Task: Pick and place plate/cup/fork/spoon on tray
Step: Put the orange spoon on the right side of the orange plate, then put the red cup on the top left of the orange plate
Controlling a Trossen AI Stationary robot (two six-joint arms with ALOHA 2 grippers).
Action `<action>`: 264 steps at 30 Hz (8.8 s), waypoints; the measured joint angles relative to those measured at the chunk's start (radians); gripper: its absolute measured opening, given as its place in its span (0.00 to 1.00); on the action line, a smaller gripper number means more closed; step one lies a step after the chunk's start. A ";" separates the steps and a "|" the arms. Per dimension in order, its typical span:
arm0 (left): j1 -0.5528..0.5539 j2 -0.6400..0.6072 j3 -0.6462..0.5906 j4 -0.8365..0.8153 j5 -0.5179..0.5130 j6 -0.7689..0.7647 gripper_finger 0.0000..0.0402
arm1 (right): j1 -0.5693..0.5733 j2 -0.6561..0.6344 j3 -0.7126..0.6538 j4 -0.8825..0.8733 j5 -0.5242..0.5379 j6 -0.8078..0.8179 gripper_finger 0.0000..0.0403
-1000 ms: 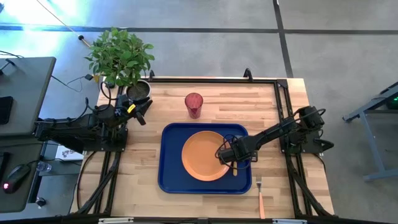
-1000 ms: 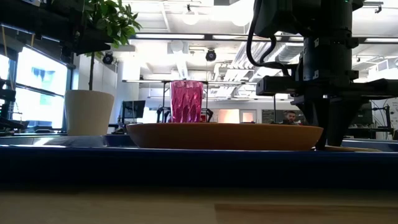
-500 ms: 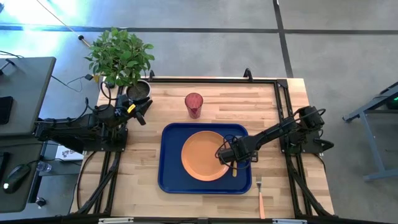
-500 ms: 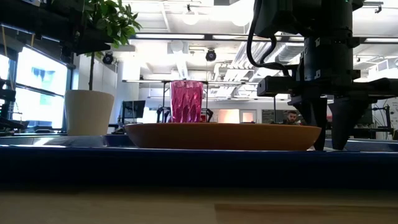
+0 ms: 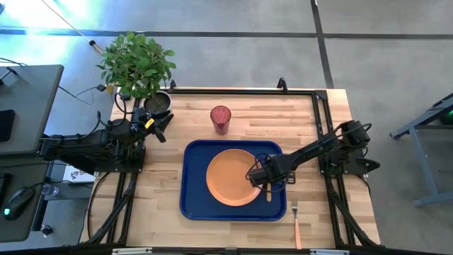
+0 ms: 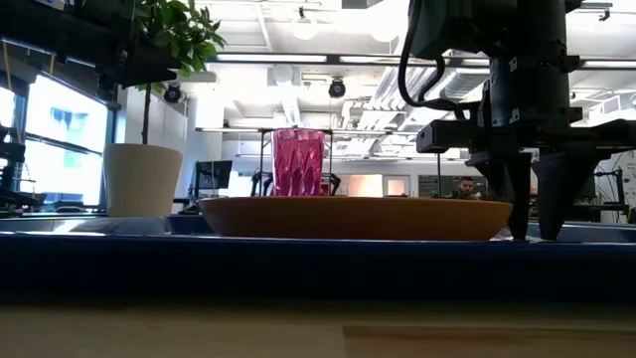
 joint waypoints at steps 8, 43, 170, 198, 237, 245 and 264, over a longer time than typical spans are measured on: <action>0.000 0.000 0.000 0.000 0.000 0.000 0.29 | 0.000 -0.045 0.000 -0.016 0.016 -0.006 0.24; 0.000 0.239 0.277 0.025 0.234 0.207 0.29 | -0.160 -0.395 0.000 -0.084 0.410 -0.423 0.24; 0.313 1.295 0.863 -0.481 0.424 -0.318 0.02 | -0.377 -0.659 0.000 -0.069 0.411 -0.997 0.24; 0.206 0.978 0.863 -0.804 0.474 -0.182 0.01 | -0.377 -0.659 0.000 -0.084 0.409 -0.995 0.24; -0.030 1.106 0.863 -0.876 0.468 0.124 0.02 | -0.376 -0.659 0.000 -0.074 0.402 -0.786 0.24; -0.030 1.107 0.862 -0.877 0.469 0.021 0.02 | -0.376 -0.659 0.000 -0.056 0.402 -0.786 0.24; -0.029 1.129 0.855 -0.874 0.444 -0.036 0.06 | -0.376 -0.659 0.000 -0.056 0.403 -0.792 0.24</action>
